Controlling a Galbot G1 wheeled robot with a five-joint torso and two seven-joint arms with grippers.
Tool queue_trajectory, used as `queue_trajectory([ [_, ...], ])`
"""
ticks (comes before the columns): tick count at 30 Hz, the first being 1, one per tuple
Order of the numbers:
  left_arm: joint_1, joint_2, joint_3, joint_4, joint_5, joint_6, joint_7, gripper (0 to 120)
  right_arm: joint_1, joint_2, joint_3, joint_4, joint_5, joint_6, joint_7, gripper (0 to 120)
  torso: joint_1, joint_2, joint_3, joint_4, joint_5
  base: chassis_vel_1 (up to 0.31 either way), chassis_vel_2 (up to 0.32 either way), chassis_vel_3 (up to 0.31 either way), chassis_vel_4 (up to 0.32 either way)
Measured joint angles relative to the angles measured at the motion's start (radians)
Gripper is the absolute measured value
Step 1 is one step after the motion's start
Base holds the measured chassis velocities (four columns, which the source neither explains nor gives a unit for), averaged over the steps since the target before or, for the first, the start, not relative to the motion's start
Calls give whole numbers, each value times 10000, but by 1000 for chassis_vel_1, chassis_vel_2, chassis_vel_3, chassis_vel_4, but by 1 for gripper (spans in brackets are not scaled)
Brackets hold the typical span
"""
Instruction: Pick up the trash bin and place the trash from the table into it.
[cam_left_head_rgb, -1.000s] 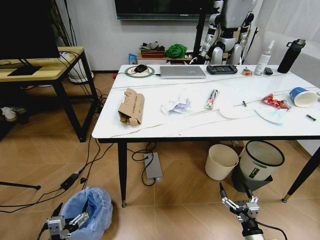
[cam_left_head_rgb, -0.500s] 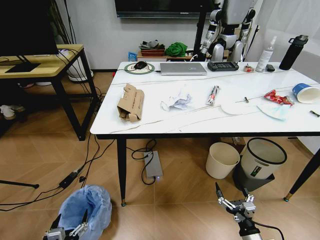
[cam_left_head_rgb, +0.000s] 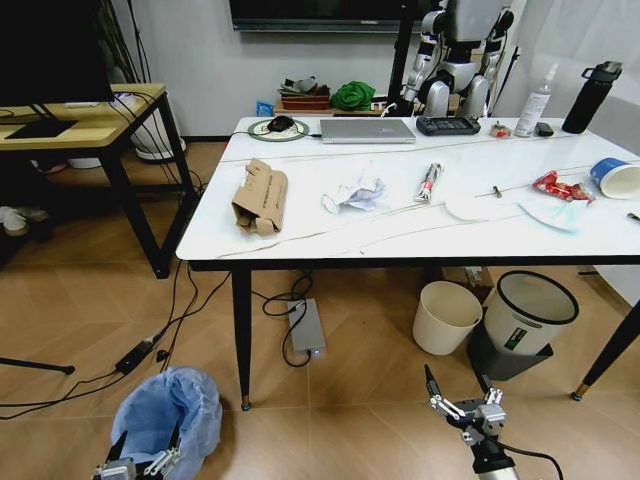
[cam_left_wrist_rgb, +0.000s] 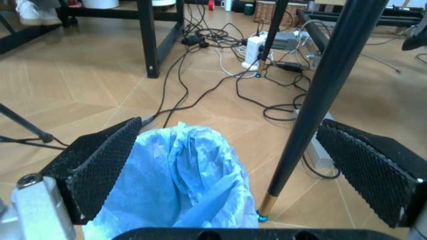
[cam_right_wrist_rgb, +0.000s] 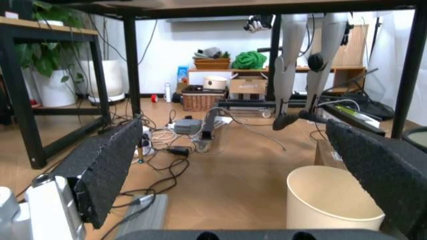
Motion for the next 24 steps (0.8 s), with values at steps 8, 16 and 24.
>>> queue_trajectory([
  [8,-156,375,-38,46,-181,273,11,100,72,183,131,-193,-64,-14,4,100,-132,-310,-177,0,-1,0,0,0,0],
  [16,-255,972,-95,95,-152,452,144,100,38,399,307,-256,-152,16,3,100,-254,-634,-377,0,-1,0,0,0,0],
  [24,-233,1587,-301,434,-182,441,177,100,-2,637,445,-278,-191,94,-4,100,-371,-943,-571,-1,-1,0,0,0,0],
])
